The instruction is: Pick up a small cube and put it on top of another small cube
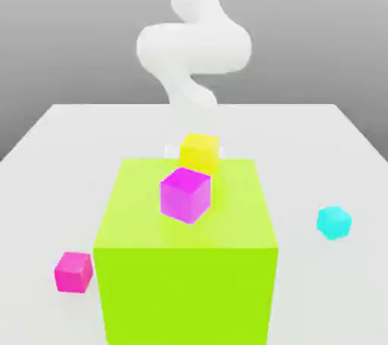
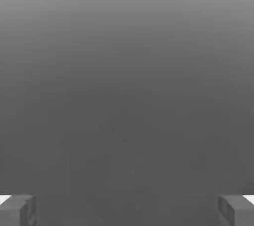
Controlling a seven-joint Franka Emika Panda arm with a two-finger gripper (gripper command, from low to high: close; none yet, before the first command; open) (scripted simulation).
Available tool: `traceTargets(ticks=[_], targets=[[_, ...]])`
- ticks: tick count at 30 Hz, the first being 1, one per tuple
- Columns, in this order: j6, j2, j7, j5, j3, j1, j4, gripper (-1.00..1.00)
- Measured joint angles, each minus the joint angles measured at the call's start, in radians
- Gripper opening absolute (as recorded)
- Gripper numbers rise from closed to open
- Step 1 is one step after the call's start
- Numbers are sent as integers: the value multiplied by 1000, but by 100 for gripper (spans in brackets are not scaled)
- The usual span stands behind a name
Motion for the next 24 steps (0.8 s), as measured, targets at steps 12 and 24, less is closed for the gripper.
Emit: traceTargets(ticks=[12,24], targets=[[237,361,-476,63,52,351,-220,0],[474,716,-857,4,193,630,-438,0]])
